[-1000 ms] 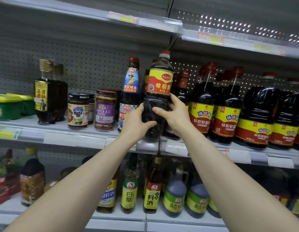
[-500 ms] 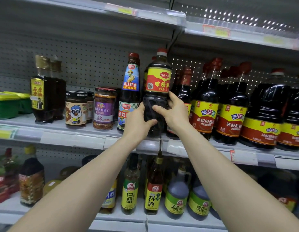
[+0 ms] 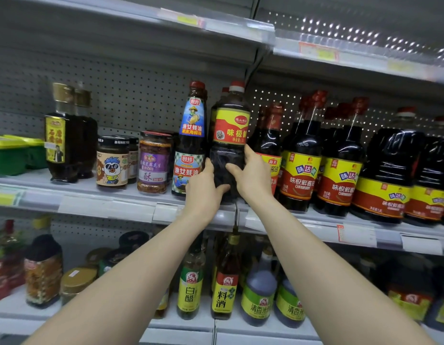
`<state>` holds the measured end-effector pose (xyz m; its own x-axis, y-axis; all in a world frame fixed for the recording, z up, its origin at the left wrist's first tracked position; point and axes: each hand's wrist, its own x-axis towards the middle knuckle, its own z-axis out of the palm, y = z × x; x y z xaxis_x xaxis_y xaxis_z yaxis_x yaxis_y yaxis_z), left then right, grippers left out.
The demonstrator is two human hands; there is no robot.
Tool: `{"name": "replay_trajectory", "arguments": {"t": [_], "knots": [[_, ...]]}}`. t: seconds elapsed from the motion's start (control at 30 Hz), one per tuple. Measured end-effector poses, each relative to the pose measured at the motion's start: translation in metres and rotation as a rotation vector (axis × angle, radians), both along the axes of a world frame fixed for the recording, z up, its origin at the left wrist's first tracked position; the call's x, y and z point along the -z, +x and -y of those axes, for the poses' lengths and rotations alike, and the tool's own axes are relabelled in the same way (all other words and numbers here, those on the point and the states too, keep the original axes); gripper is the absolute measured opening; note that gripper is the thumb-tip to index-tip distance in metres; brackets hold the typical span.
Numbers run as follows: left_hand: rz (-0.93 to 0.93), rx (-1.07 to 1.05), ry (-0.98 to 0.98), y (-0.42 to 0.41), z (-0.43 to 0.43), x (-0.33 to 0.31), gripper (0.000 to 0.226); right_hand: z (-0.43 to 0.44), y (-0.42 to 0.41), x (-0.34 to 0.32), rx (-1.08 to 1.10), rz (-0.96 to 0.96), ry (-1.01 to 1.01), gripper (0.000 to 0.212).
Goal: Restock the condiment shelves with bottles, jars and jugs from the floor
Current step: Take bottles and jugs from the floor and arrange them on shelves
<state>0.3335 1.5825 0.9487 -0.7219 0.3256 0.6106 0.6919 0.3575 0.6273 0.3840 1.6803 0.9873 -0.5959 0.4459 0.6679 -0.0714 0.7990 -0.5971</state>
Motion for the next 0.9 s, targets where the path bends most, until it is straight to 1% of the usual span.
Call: {"name": "replay_trajectory", "arguments": {"t": [0.13, 0.23, 0.37, 0.43, 0.63, 0.7, 0.77, 0.9], "knots": [[-0.022, 0.001, 0.017, 0.007, 0.004, 0.005, 0.072, 0.003, 0.004, 0.002, 0.069, 0.071, 0.041, 0.044], [-0.085, 0.022, 0.063, 0.013, 0.010, 0.011, 0.067, 0.005, 0.009, 0.008, 0.077, 0.104, 0.025, 0.052], [-0.184, 0.039, 0.146, 0.021, 0.021, 0.017, 0.056, 0.011, 0.024, 0.021, 0.085, 0.048, 0.021, 0.046], [-0.194, 0.077, 0.158, 0.026, 0.025, 0.020, 0.052, 0.015, 0.035, 0.027, 0.091, 0.018, 0.022, 0.046], [-0.156, 0.217, 0.171, 0.051, 0.024, 0.042, 0.045, 0.019, 0.077, 0.051, 0.147, -0.030, 0.048, 0.044], [-0.129, 0.261, 0.172, 0.062, 0.018, 0.053, 0.045, 0.018, 0.095, 0.062, 0.184, -0.004, 0.052, 0.044], [-0.093, 0.311, 0.165, 0.074, 0.012, 0.067, 0.044, 0.013, 0.115, 0.075, 0.252, 0.062, 0.047, 0.047], [-0.045, 0.355, 0.124, 0.099, -0.004, 0.095, 0.046, -0.002, 0.159, 0.108, 0.344, 0.145, 0.051, 0.047]]}}
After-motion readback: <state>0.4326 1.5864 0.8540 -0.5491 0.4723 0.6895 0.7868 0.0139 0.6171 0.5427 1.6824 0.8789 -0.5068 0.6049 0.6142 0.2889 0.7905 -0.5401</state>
